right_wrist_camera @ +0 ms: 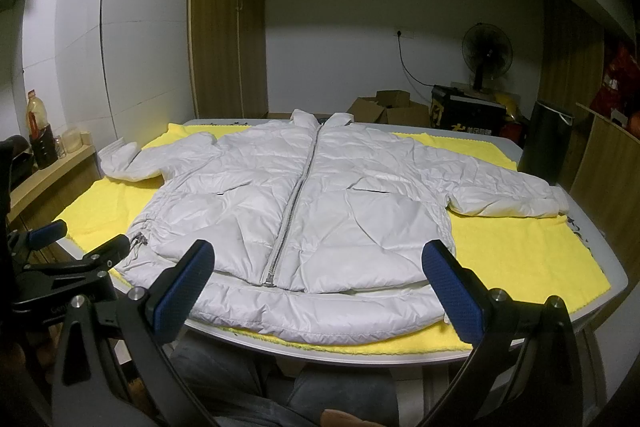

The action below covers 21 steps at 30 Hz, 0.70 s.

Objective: Fold large clothes

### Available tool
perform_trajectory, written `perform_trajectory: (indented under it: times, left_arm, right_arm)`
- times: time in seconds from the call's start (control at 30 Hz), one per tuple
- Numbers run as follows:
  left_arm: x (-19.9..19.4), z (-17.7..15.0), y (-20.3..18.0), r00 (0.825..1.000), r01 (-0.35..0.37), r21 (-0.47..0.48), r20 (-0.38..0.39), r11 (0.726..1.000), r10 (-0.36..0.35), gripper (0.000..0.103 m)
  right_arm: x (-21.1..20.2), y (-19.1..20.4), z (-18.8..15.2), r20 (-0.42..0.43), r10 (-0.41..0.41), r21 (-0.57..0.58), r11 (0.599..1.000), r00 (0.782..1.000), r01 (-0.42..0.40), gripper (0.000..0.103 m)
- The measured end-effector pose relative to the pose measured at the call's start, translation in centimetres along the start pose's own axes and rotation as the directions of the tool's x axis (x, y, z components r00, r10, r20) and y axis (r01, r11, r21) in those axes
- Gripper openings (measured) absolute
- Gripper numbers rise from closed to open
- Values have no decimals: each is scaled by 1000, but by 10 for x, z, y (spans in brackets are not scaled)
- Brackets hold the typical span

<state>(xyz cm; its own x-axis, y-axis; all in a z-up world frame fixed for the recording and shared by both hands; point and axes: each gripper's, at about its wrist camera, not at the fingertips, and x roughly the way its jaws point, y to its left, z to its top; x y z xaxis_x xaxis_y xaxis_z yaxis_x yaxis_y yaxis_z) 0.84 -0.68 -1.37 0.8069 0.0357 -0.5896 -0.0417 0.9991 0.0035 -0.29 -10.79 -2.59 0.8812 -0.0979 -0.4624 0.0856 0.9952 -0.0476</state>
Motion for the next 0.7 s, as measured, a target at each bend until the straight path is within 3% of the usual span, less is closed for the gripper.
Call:
perform_trajectory:
  times: [0.7]
  left_arm:
    - [5,-2,-2,1000,-1,3,-13,1000,1,103]
  right_arm:
    - [1,1,-3,-5,1,-4,1000,1000,-1,103]
